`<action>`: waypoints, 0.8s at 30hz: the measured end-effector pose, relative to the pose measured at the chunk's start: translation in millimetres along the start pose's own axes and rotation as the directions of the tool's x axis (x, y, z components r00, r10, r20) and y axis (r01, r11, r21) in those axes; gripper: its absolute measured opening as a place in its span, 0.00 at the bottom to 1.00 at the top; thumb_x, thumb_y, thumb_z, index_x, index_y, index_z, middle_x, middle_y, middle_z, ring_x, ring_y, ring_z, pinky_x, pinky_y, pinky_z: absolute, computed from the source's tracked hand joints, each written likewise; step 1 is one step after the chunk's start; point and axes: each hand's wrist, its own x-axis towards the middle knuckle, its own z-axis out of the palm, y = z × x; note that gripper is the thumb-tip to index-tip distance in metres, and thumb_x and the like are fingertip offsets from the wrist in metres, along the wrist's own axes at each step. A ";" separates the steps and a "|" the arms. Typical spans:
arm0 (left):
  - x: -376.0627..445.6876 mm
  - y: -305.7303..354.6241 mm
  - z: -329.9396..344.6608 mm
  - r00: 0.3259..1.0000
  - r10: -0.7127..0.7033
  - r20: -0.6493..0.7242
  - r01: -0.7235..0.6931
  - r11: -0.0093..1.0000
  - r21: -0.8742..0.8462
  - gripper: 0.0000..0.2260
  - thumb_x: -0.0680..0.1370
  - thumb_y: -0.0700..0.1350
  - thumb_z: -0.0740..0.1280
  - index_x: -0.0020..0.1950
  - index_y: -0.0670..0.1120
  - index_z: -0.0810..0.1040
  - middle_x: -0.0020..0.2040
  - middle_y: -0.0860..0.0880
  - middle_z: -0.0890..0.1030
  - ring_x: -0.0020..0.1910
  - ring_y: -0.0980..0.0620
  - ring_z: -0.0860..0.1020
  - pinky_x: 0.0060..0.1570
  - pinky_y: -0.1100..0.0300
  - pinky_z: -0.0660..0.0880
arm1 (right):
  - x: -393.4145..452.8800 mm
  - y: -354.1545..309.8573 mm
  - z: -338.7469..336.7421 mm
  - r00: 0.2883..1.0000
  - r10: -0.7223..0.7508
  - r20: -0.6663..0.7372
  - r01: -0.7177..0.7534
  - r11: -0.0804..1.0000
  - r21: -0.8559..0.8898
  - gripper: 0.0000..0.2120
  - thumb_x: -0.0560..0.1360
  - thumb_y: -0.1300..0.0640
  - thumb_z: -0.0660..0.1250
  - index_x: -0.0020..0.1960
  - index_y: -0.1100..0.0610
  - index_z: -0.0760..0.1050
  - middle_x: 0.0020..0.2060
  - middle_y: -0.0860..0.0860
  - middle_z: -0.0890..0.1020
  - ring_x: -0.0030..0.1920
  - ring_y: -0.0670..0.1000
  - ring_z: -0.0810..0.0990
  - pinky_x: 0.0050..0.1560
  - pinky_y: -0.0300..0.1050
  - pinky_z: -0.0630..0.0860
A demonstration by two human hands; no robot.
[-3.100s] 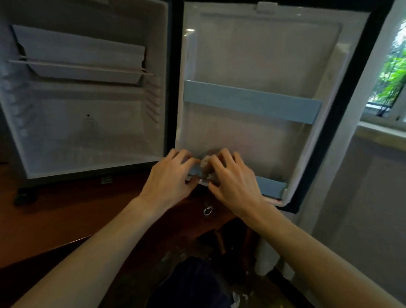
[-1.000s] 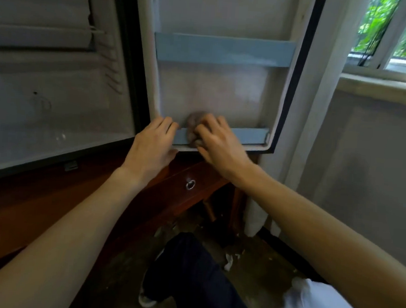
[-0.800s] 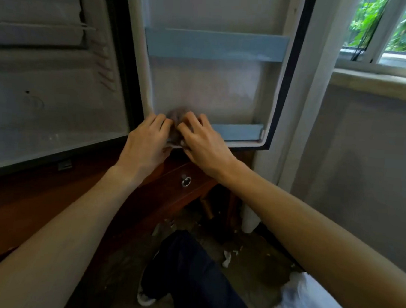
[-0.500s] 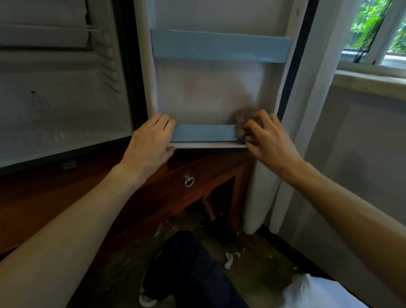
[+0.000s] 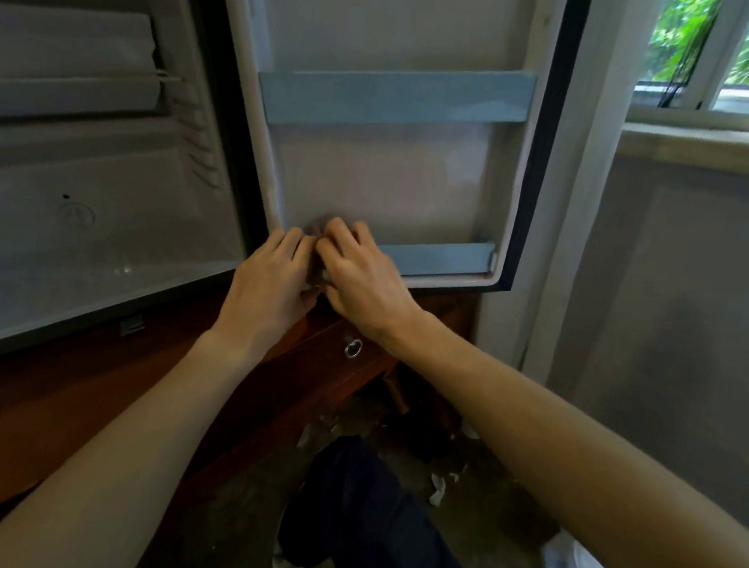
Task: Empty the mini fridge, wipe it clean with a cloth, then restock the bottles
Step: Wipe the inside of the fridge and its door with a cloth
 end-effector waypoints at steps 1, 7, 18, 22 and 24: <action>0.2 -0.5 -0.5 1.000 0.001 0.003 -0.001 1.000 -0.001 0.22 0.70 0.41 0.77 0.61 0.42 0.74 0.55 0.45 0.75 0.58 0.44 0.74 0.49 0.51 0.79 | 0.2 -0.5 -1.6 1.000 -0.001 -0.001 0.001 1.000 -0.003 0.18 0.71 0.61 0.71 0.59 0.63 0.74 0.60 0.58 0.72 0.56 0.58 0.70 0.42 0.50 0.80; 2.7 -0.1 -2.0 0.999 -0.019 0.048 0.017 1.000 0.024 0.26 0.68 0.44 0.80 0.62 0.43 0.74 0.55 0.46 0.75 0.58 0.45 0.74 0.47 0.49 0.79 | -26.1 43.1 -26.2 0.998 -0.016 0.060 0.023 0.994 -0.111 0.17 0.71 0.57 0.71 0.57 0.60 0.74 0.60 0.57 0.72 0.54 0.59 0.70 0.41 0.51 0.80; 2.7 0.2 -1.5 1.000 -0.003 0.023 0.002 1.000 0.018 0.24 0.70 0.44 0.79 0.63 0.43 0.75 0.56 0.48 0.75 0.58 0.48 0.75 0.46 0.53 0.79 | -68.7 100.7 -61.3 0.993 0.116 -0.001 -0.115 0.977 -0.180 0.11 0.76 0.55 0.67 0.57 0.59 0.76 0.57 0.54 0.72 0.52 0.54 0.70 0.49 0.48 0.77; 2.8 -1.5 -0.8 1.000 -0.001 0.029 0.000 1.000 0.028 0.25 0.70 0.45 0.79 0.63 0.44 0.75 0.56 0.48 0.75 0.58 0.48 0.75 0.44 0.54 0.79 | -35.0 56.6 -27.1 1.000 0.017 -0.010 -0.018 0.996 -0.086 0.12 0.75 0.56 0.68 0.55 0.60 0.76 0.57 0.56 0.73 0.53 0.56 0.71 0.49 0.49 0.77; 2.3 -2.3 -0.4 1.000 0.005 0.018 -0.006 1.000 0.030 0.24 0.69 0.44 0.78 0.62 0.44 0.74 0.55 0.47 0.75 0.58 0.47 0.75 0.43 0.54 0.78 | -14.2 25.3 -9.7 1.000 -0.013 -0.014 0.013 0.999 -0.031 0.13 0.72 0.58 0.70 0.56 0.61 0.77 0.58 0.57 0.74 0.54 0.57 0.71 0.47 0.48 0.78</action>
